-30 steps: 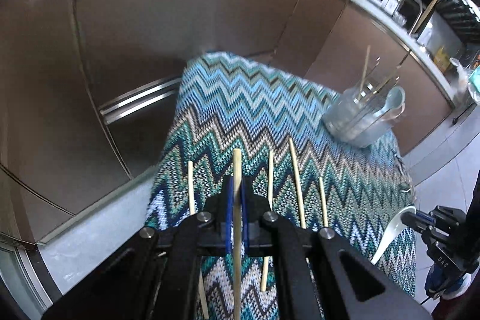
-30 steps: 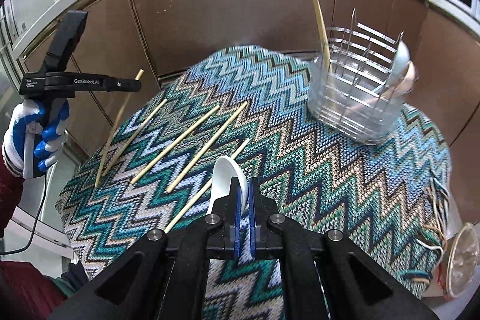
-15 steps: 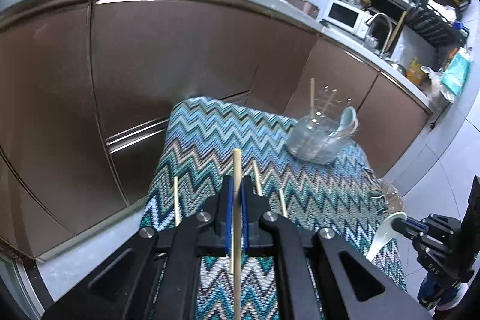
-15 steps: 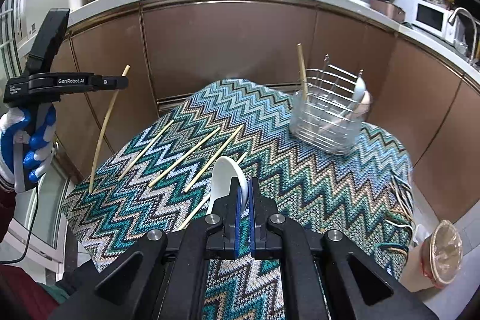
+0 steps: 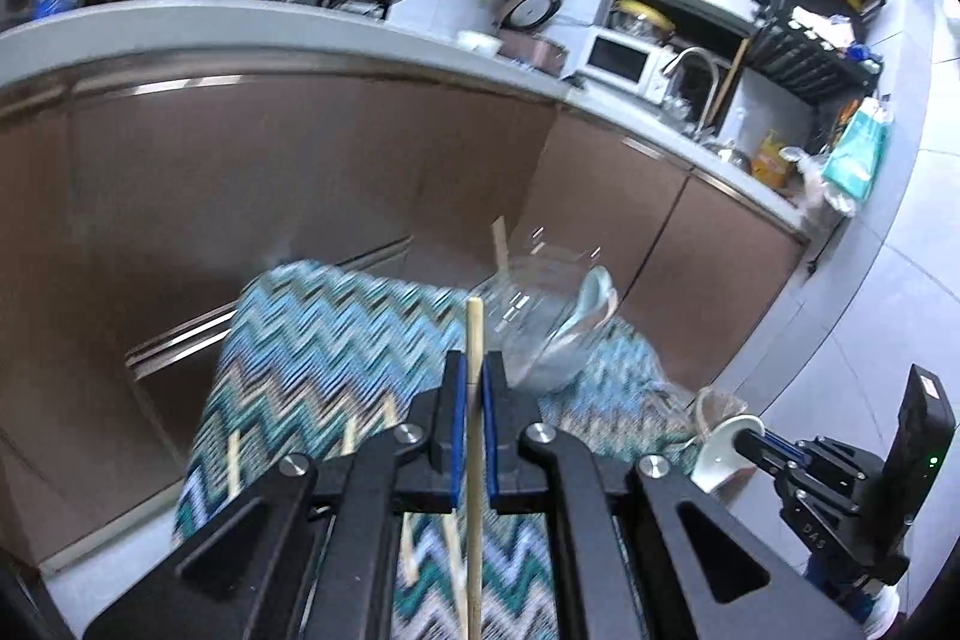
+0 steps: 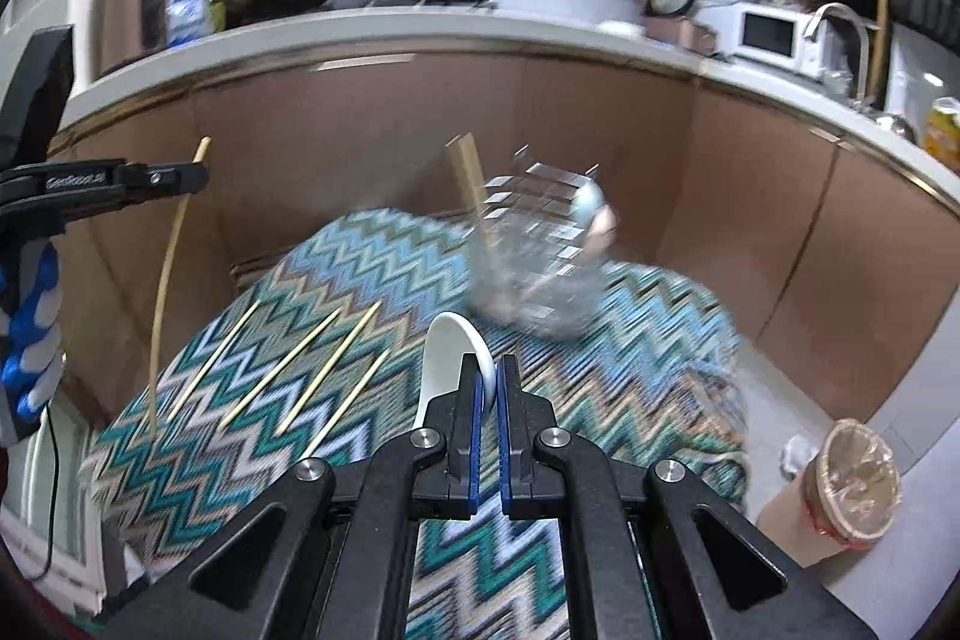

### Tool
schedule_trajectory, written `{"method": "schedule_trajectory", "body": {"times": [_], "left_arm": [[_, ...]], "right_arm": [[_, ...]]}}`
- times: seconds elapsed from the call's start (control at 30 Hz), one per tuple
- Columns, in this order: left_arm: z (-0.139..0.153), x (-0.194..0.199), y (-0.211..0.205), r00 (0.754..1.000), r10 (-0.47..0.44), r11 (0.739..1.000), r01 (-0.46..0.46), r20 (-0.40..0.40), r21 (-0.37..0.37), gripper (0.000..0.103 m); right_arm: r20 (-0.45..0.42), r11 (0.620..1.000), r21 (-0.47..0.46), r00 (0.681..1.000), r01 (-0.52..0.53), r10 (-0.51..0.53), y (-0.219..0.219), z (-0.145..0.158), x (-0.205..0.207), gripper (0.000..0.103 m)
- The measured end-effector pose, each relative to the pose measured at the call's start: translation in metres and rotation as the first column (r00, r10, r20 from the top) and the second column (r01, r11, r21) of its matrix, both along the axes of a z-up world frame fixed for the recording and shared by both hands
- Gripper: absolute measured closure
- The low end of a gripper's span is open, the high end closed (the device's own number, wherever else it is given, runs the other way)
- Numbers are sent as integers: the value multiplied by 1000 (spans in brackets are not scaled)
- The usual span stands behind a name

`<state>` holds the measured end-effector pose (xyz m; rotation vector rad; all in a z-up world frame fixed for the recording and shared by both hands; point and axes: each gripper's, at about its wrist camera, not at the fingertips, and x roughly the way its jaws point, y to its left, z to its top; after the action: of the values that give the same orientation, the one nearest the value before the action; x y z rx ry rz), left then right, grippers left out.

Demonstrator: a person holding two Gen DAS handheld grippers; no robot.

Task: Organize utensils
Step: 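Carry spoon and chopstick over the wire utensil holder with both grippers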

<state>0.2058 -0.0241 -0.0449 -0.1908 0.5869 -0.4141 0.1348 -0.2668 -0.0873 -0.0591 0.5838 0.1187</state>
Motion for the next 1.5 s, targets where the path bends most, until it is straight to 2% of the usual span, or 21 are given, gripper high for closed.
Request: {"method": "schedule_trajectory", "body": {"times": [0.27,0.43,0.6,0.8,1.03,1.23,1.5], "left_arm": [[51,48,-59,992,-35,995,45,123,-84,99],[71,87,-88,981,-10,991,35,193,-127,98],[80,122,-111,965,41,992,-8,257,-129,98],[65,156,-132,951,92,993,-65,295,-100,98],[34,184,-143,959,118,991,-97,258,-94,98],[17,192,-149,957,138,989,-120,256,-83,98],[-5,196,-150,948,167,985,-147,271,-93,98]], "right_arm": [[137,990,61,981,128,-135,-49,47,55,99],[184,979,85,963,183,-196,-68,55,100,99],[203,971,94,950,221,-236,-79,53,138,98],[184,968,123,954,218,-238,-83,40,167,98],[171,972,96,959,214,-228,-75,24,175,98],[194,978,83,960,191,-204,-69,10,177,98],[208,987,17,965,161,-161,-54,-21,181,98]]}}
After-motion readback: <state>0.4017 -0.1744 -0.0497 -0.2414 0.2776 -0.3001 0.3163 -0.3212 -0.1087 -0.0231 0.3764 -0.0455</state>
